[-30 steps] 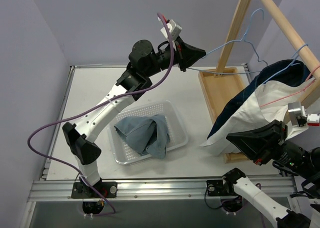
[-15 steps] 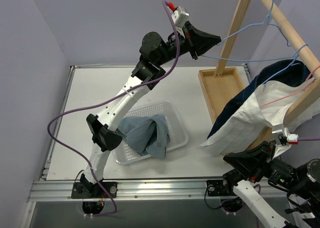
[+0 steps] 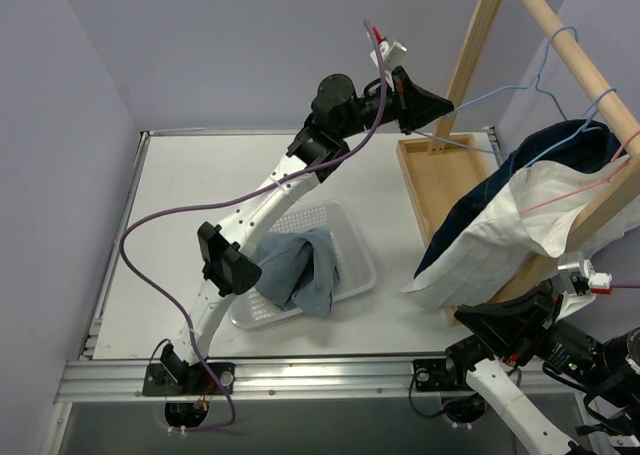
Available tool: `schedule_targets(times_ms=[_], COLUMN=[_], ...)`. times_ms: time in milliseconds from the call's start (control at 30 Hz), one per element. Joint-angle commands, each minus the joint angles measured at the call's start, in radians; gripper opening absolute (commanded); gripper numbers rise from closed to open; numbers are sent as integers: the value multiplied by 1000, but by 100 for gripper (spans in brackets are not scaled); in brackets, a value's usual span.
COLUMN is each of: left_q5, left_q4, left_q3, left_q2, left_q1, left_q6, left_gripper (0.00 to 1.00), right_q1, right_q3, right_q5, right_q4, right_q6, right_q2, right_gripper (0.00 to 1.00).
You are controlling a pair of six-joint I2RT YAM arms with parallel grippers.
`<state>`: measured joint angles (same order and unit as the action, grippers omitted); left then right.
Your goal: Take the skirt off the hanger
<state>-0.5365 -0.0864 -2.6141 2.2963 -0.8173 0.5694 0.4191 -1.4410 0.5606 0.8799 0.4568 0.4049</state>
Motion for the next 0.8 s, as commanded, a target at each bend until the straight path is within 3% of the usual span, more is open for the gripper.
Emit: schedule_targets(times_ms=[0, 67, 233, 300, 433, 633, 733, 767], left_q5=[-17, -22, -5, 30, 35, -23, -94, -70], left_q4=[4, -3, -98, -150, -197, -331, -308, -221], left_q3=[-31, 5, 198, 308, 368, 486, 517, 547], left_q2=[3, -8, -106, -179, -254, -357, -434, -461], left_q1=[-2, -2, 0, 0, 23, 101, 104, 98], left_q6=[17, 14, -8, -34, -45, 99, 64, 8], left_gripper=[2, 11, 58, 94, 94, 94, 94, 94], right_q1=[-5, -6, -6, -6, -6, -6, -5, -6], right_q3=[-2, -6, 1, 2, 4, 1, 11, 14], right_q5=[-21, -30, -57, -67, -76, -80, -93, -103], right_q4=[-9, 2, 17, 21, 16, 2, -16, -21], right_q6=[6, 5, 2, 2, 2, -1, 5, 6], right_q2=[-9, -12, -17, -18, -17, 0, 0, 3], right_gripper=[0, 0, 0, 0, 0, 0, 0, 0])
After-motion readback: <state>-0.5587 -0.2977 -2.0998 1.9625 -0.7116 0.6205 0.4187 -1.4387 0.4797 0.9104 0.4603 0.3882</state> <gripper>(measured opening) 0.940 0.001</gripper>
